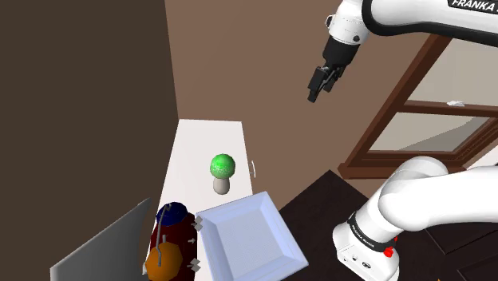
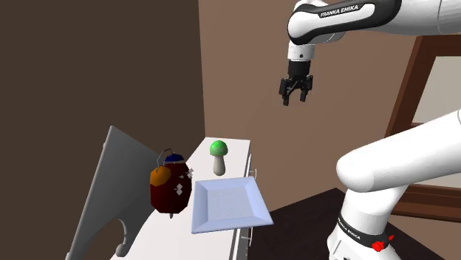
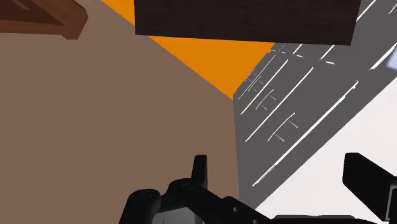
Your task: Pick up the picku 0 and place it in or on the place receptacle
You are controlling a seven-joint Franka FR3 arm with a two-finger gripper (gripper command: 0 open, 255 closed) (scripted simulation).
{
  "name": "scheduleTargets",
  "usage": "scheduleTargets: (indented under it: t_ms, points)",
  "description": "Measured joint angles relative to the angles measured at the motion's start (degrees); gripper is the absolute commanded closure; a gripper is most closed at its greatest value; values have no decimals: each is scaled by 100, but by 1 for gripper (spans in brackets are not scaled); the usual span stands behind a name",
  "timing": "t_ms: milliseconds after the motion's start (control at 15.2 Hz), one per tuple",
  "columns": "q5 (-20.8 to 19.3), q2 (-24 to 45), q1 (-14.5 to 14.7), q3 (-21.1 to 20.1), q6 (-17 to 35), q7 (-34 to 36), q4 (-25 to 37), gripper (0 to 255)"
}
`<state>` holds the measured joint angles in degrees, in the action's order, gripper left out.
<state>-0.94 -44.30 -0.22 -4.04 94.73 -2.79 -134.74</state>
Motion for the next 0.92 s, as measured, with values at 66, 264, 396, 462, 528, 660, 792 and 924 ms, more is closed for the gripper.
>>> scheduleTargets:
  t_ms: [66,264,396,462,528,660,792,924]
  points:
    - [0,0,0,0,0,0,0,0]
    - [186,129,11,-305,-15,488,19,0]
    - [364,264,23,-592,37,949,-5,0]
    - [462,353,33,-750,64,1199,4,0]
    - [543,441,31,-882,71,1429,31,0]
    - [702,661,28,-1156,109,1895,112,0]
    - [864,872,30,-1441,173,2377,168,0]
    - [986,1154,4,-1696,224,2835,309,0]
